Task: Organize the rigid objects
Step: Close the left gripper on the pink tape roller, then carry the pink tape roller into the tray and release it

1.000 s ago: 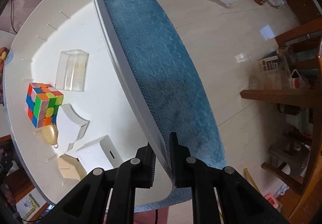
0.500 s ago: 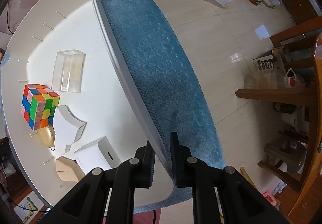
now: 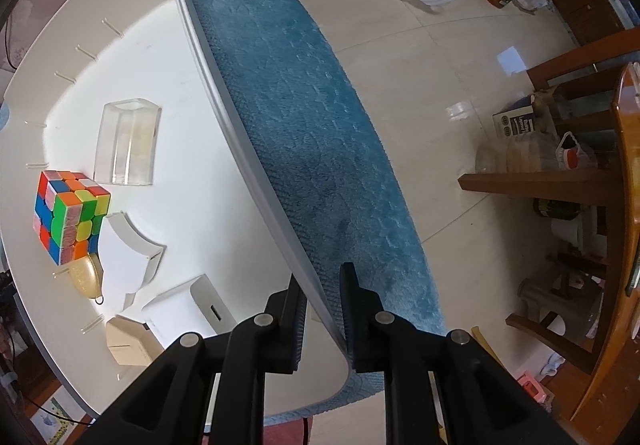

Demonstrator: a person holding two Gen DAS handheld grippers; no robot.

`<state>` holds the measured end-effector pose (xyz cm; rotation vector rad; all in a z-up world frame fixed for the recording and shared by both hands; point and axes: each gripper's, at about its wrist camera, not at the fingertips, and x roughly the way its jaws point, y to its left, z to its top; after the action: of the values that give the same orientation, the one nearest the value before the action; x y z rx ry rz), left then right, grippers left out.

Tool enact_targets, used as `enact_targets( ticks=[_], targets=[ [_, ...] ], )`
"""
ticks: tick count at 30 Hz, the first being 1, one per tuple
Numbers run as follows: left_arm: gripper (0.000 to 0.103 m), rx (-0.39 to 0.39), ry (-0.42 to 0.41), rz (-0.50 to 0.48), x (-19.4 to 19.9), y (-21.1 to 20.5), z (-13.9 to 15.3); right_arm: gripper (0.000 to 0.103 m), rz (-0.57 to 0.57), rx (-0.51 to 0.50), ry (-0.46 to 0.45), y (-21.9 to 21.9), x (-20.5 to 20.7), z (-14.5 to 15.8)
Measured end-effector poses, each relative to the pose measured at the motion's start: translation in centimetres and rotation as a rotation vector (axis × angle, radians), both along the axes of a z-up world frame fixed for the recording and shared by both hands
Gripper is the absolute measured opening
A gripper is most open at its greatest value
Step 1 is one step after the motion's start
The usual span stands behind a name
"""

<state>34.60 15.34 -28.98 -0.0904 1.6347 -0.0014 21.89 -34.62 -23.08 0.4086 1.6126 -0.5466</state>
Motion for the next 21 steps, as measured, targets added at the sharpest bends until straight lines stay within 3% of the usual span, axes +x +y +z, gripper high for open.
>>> enact_targets(
  ticks=[2, 7, 12, 21],
  targets=[
    [0.069, 0.001, -0.014, -0.006, 0.1, 0.2, -0.2, 0.017, -0.002, -0.002, 0.001, 0.0, 0.0, 0.0],
    [0.053, 0.034, -0.065, 0.032, -0.3, 0.7, 0.0, 0.017, 0.005, -0.005, 0.001, 0.0, 0.0, -0.1],
    [0.053, 0.063, -0.099, 0.034, -1.6, 0.4, 0.2, 0.017, 0.017, -0.003, -0.008, 0.0, -0.2, 0.0],
    [0.053, 0.079, -0.038, 0.048, -6.0, -0.8, -0.2, 0.015, 0.100, -0.011, -0.006, 0.8, -0.3, 0.0]
  ],
)
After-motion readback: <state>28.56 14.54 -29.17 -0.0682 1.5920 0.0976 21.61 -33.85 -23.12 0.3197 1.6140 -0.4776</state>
